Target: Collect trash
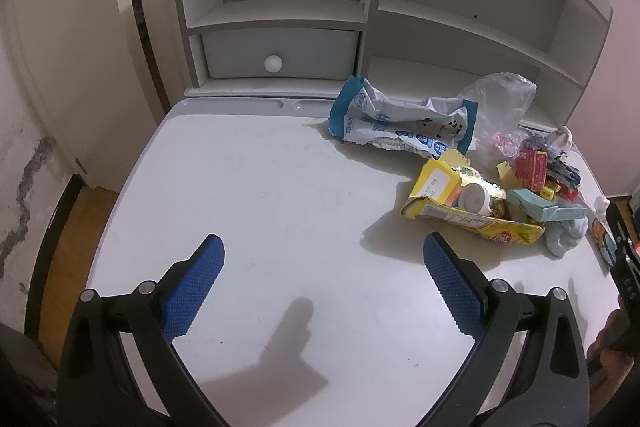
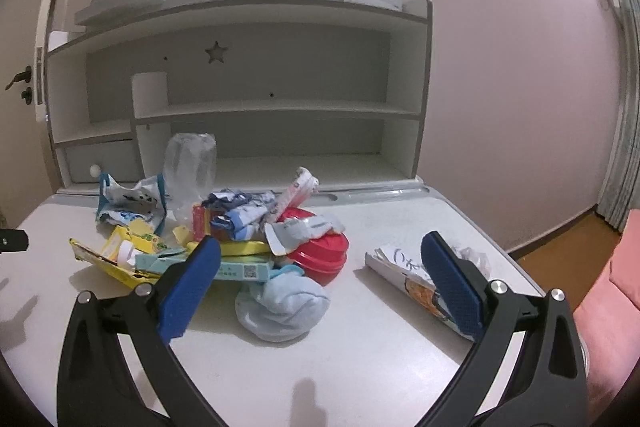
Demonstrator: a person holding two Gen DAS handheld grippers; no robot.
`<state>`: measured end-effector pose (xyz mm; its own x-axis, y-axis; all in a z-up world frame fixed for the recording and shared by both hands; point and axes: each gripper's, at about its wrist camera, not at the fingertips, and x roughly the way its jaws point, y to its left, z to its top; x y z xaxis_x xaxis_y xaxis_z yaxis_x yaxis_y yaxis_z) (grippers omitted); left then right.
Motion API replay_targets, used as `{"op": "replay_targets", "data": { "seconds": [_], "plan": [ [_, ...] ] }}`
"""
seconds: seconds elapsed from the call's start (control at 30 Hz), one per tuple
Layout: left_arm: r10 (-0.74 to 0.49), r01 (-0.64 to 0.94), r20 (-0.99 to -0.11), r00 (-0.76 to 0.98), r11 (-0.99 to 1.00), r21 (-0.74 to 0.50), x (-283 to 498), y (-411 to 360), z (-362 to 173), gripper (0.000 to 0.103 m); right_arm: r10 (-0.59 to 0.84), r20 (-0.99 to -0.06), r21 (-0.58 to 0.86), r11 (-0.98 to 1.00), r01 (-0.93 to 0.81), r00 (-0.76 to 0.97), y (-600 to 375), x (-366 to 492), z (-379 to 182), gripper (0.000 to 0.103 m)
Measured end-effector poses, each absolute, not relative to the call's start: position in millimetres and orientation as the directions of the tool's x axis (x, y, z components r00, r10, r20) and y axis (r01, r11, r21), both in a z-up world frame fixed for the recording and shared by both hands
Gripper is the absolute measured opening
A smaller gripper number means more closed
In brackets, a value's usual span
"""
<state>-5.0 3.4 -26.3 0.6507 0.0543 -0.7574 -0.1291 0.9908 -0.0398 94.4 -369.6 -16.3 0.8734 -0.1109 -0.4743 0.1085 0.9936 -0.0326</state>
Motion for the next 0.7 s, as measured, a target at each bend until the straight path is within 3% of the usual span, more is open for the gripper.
{"op": "replay_targets", "data": {
  "seconds": [0.37,0.7],
  "plan": [
    [0.037,-0.105,-0.754,0.656,0.994,-0.043,-8.8,2.5,-23.7,0.097,-0.106,-0.545,-0.081,0.994,0.074,0.831,-365.3,92.7,-1.5,0.097],
    [0.032,-0.103,-0.752,0.659,0.994,-0.047,-12.7,1.6,-22.3,0.097,-0.076,-0.6,-0.006,0.996,0.091,0.796,-380.3,89.6,-15.2,0.097]
  ]
}}
